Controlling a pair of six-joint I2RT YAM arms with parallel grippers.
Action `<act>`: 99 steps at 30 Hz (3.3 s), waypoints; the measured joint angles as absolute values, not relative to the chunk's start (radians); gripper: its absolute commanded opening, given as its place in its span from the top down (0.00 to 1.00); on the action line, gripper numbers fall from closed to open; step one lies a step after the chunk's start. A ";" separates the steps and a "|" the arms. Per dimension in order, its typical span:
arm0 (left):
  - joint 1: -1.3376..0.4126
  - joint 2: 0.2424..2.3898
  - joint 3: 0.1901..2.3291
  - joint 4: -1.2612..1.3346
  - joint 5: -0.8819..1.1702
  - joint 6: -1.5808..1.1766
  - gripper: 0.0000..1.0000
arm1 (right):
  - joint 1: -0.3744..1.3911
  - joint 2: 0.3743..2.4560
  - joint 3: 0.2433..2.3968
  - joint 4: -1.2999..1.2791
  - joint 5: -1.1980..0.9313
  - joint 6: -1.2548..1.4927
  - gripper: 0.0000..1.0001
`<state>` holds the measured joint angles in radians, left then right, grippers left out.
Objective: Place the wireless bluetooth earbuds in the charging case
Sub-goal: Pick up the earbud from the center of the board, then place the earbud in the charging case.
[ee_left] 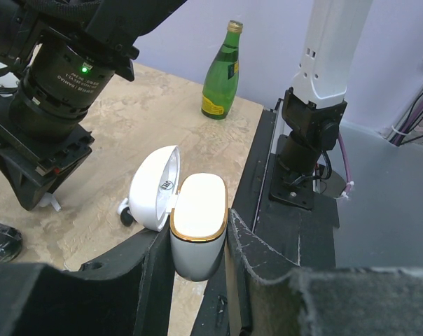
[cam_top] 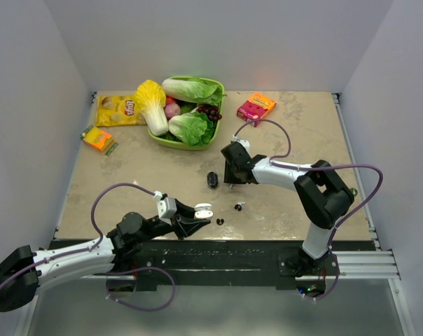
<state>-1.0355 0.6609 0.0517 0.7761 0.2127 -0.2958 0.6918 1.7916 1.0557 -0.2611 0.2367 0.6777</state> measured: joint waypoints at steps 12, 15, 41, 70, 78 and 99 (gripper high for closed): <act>-1.036 0.663 0.052 0.776 0.214 -0.296 1.00 | 0.692 1.794 1.058 -0.263 0.245 0.678 0.62; -1.036 0.663 0.052 0.776 0.216 -0.296 1.00 | 0.692 1.794 1.057 -0.261 0.245 0.678 0.60; -1.036 0.670 0.052 0.778 0.233 -0.297 1.00 | 0.722 1.793 1.047 -0.265 0.339 0.670 0.60; -1.037 0.626 0.052 0.778 0.239 -0.304 1.00 | 0.747 1.791 1.042 -0.279 0.376 0.670 1.00; -1.037 0.651 0.052 0.783 0.234 -0.305 1.00 | 0.771 1.682 0.957 -0.274 0.382 0.647 1.00; -1.038 0.995 0.221 0.934 0.159 -0.251 1.00 | 1.050 0.996 1.135 -0.377 0.551 0.337 1.00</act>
<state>-1.0378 0.9947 0.2211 0.9337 0.1593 -0.2508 1.0500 0.9958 1.1347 -0.3767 0.5507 0.3367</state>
